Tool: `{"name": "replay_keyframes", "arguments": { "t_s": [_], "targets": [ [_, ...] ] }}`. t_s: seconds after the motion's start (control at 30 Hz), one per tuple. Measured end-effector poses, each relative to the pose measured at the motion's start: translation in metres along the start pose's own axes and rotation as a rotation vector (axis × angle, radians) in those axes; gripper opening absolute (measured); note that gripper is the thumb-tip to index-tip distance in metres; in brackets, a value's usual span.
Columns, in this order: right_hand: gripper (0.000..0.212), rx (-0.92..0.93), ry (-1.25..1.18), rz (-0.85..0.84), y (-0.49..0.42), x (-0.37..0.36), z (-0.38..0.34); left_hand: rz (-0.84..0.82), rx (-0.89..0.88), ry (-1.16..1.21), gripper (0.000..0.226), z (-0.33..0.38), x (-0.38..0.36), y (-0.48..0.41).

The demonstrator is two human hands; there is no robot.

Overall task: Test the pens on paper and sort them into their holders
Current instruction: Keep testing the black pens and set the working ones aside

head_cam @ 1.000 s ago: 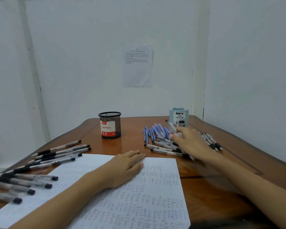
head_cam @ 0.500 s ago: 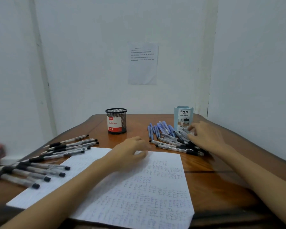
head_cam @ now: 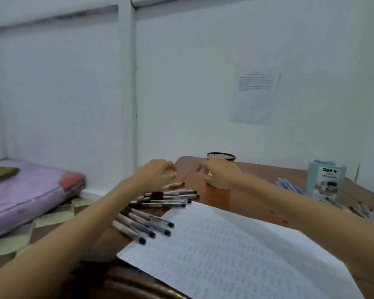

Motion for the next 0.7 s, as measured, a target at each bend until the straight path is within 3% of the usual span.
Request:
{"name": "replay_keyframes", "arguments": {
  "t_s": [0.2, 0.3, 0.43, 0.5, 0.7],
  "targets": [
    [0.049, 0.082, 0.082, -0.15, -0.069, -0.063, -0.027, -0.065, 0.144, -0.049, 0.038, -0.077, -0.005, 0.013],
    [0.035, 0.085, 0.021, -0.171, -0.085, -0.078, -0.021, -0.082, 0.17, -0.007, 0.037, -0.096, -0.011, 0.014],
    [0.015, 0.085, -0.116, -0.029, -0.089, -0.065, -0.013, -0.083, 0.164, 0.03, 0.035, -0.101, -0.018, 0.012],
    [0.014, 0.097, -0.266, 0.001, -0.083, -0.051, -0.007, -0.066, 0.144, 0.032, 0.035, -0.094, -0.016, 0.01],
    [0.004, -0.003, -1.023, 0.129, -0.013, 0.01, 0.043, 0.007, 0.019, 0.037, 0.034, -0.042, 0.007, 0.01]
  ]
}}
Point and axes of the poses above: each hand's wrist, its own y-axis away from the middle knuckle, its own x-axis out of the back of the hand, z = x × y, the point moved 10 cm from there along -y, towards the middle knuckle, and after that the axes turned 9 degrees about -z, right-handed, at the moved point
